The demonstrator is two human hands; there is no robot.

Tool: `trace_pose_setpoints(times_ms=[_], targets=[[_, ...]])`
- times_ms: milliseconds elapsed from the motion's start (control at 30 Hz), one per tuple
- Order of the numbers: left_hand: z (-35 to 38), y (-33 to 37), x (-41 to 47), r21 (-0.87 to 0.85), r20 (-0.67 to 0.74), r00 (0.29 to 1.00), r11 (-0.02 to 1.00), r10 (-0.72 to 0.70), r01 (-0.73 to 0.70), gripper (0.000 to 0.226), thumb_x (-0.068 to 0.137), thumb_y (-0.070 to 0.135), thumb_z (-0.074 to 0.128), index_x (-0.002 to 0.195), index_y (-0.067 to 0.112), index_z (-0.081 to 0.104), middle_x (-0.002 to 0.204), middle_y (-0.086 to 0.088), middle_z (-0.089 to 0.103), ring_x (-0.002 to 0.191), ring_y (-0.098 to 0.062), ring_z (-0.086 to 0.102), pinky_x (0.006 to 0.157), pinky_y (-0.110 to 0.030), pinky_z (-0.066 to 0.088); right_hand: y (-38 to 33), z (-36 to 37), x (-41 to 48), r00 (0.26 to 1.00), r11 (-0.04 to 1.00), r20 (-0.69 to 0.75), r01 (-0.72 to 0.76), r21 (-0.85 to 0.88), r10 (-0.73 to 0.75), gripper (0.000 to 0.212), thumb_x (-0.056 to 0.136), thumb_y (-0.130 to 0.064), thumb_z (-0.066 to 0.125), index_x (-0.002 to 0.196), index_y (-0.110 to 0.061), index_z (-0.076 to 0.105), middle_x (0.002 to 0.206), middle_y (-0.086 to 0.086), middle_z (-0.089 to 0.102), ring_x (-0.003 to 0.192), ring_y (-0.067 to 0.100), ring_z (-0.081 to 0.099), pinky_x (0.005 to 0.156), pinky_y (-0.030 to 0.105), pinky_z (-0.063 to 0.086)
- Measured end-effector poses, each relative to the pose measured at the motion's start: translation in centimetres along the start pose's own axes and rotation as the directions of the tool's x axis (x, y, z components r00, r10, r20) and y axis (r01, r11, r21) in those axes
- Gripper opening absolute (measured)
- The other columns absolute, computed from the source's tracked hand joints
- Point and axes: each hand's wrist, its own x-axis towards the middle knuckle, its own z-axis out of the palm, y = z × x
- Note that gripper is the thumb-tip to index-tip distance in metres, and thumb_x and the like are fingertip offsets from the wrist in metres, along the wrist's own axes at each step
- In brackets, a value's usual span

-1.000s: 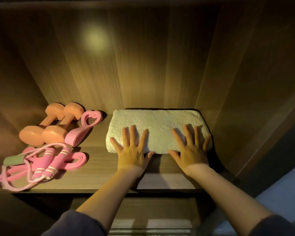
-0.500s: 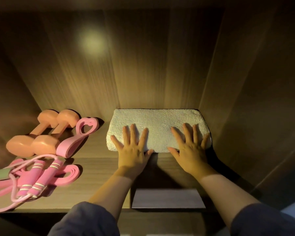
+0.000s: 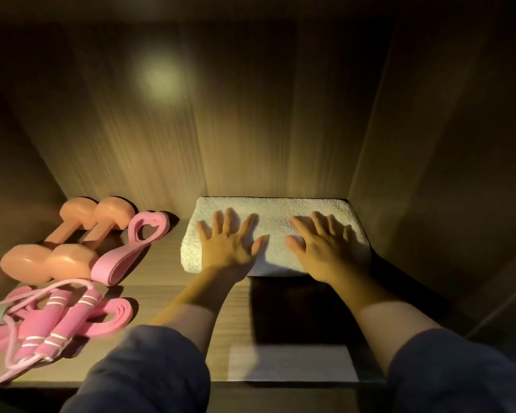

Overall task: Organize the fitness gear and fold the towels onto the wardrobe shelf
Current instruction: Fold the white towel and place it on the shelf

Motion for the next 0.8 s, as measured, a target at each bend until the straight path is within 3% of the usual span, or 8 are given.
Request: trace_pose_setpoints(times_ms=[100, 200, 267, 367, 467, 533, 667, 800], targets=[[-0.4, -1.0, -0.5, 0.054, 0.023, 0.99, 0.989, -0.141, 0.14, 0.056, 0.093, 0.069, 0.012, 0.14, 0.041, 0.024, 0.153, -0.016, 0.023, 0.141, -0.037, 0.019, 0.11, -0.061, 0.017, 0.4, -0.8, -0.4, 0.996, 0.996, 0.024, -0.08, -0.036, 0.081, 0.064, 0.09, -0.071, 0.006, 0.146, -0.042, 0.019, 0.161, 0.013, 0.015, 0.146, 0.041, 0.012, 0.116, 0.061, 0.009], [-1.7, -2.2, -1.5, -0.008, 0.102, 0.967, 0.972, -0.234, 0.236, 0.058, 0.096, 0.066, 0.018, 0.143, 0.033, 0.024, 0.152, -0.015, 0.024, 0.137, -0.04, 0.026, 0.108, -0.061, 0.025, 1.6, -1.4, -1.2, 0.966, 0.973, 0.118, -0.23, -0.015, 0.23, 0.065, 0.095, -0.063, 0.009, 0.151, -0.03, 0.019, 0.16, 0.024, 0.008, 0.147, 0.045, 0.005, 0.119, 0.055, 0.007], [-2.5, -2.9, -2.7, -0.034, 0.15, 0.957, 0.966, -0.248, 0.256, 0.064, 0.098, 0.063, 0.018, 0.151, 0.028, 0.017, 0.16, -0.013, 0.015, 0.144, -0.038, 0.02, 0.111, -0.062, 0.023, 1.8, -1.8, -2.1, 0.955, 0.966, 0.146, -0.258, -0.021, 0.258, 0.066, 0.096, -0.054, 0.009, 0.153, -0.021, 0.018, 0.159, 0.028, 0.007, 0.147, 0.045, 0.004, 0.12, 0.051, 0.01], [-3.7, -3.4, -5.7, -0.057, 0.193, 0.954, 0.968, -0.231, 0.246, 0.066, 0.101, 0.056, 0.019, 0.157, 0.025, 0.0, 0.165, -0.009, -0.004, 0.151, -0.034, 0.002, 0.117, -0.061, 0.013, 1.0, -2.5, -4.6, 0.956, 0.953, 0.066, -0.29, 0.086, 0.285, 0.066, 0.101, -0.052, 0.028, 0.153, -0.013, 0.02, 0.16, 0.023, 0.01, 0.148, 0.038, 0.007, 0.12, 0.047, 0.016], [-5.1, -2.5, -9.4, -0.044, 0.217, 0.956, 0.977, -0.195, 0.209, 0.068, 0.101, 0.055, 0.019, 0.156, 0.027, -0.011, 0.164, -0.006, -0.015, 0.151, -0.03, -0.009, 0.119, -0.059, 0.004, 0.1, -3.7, -8.3, 0.963, 0.966, 0.133, -0.245, 0.082, 0.233, 0.069, 0.101, -0.055, 0.023, 0.157, -0.023, 0.0, 0.164, 0.009, -0.008, 0.15, 0.032, -0.01, 0.12, 0.049, 0.002], [-6.6, -1.5, -12.3, -0.039, 0.207, 0.969, 0.989, -0.133, 0.143, 0.068, 0.101, 0.055, 0.019, 0.156, 0.027, -0.01, 0.164, -0.005, -0.015, 0.151, -0.027, -0.01, 0.12, -0.058, 0.001, -0.6, -5.5, -11.4, 0.97, 0.986, 0.192, -0.161, 0.037, 0.152, 0.069, 0.099, -0.058, 0.018, 0.155, -0.03, -0.011, 0.164, 0.003, -0.013, 0.15, 0.028, -0.012, 0.12, 0.049, 0.001], [-8.6, 0.0, -18.6, -0.02, 0.051, 0.999, 1.0, -0.017, 0.018, 0.067, 0.099, 0.057, 0.02, 0.157, 0.027, 0.007, 0.165, -0.006, 0.001, 0.152, -0.026, 0.0, 0.119, -0.059, 0.007, -2.4, -8.8, -18.1, 0.997, 0.999, 0.063, 0.041, -0.01, -0.04, 0.066, 0.099, -0.06, 0.024, 0.156, -0.031, 0.007, 0.159, 0.004, 0.028, 0.145, 0.026, 0.03, 0.115, 0.049, 0.024], [-8.4, 1.1, -22.0, -0.018, 0.017, 0.999, 0.999, 0.033, -0.033, 0.066, 0.098, 0.059, 0.021, 0.156, 0.028, 0.014, 0.164, -0.005, 0.012, 0.151, -0.025, 0.005, 0.118, -0.058, 0.007, -3.6, -9.2, -21.3, 0.986, 0.985, 0.033, 0.168, -0.046, -0.166, 0.064, 0.099, -0.057, 0.025, 0.156, -0.031, 0.008, 0.162, 0.002, 0.019, 0.149, 0.025, 0.018, 0.121, 0.05, 0.012]])
